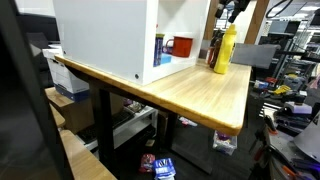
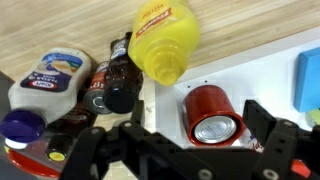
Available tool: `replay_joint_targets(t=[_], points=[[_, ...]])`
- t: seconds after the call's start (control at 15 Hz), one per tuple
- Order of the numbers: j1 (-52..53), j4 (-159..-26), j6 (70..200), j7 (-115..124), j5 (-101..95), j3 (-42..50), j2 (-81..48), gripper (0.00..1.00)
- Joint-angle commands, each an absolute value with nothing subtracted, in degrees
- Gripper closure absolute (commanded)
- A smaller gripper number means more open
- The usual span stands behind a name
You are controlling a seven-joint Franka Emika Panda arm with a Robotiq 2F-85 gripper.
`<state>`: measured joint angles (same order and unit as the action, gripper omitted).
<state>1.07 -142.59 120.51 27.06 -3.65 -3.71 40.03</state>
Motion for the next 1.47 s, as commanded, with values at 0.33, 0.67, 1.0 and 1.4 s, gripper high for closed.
replay_joint_targets(t=[0.33, 0.67, 1.0, 1.4], points=[[3.9, -139.9, 117.3, 1.1, 0.1, 1.4, 37.8, 0.0], [6.8, -139.2, 117.2, -10.5, 0.0, 3.1, 36.5, 0.0], [11.4, -137.0, 115.5, -18.7, 1.3, 2.6, 35.2, 0.0], [13.9, -137.0, 117.2, -13.0, 10.9, 1.0, 34.1, 0.0]])
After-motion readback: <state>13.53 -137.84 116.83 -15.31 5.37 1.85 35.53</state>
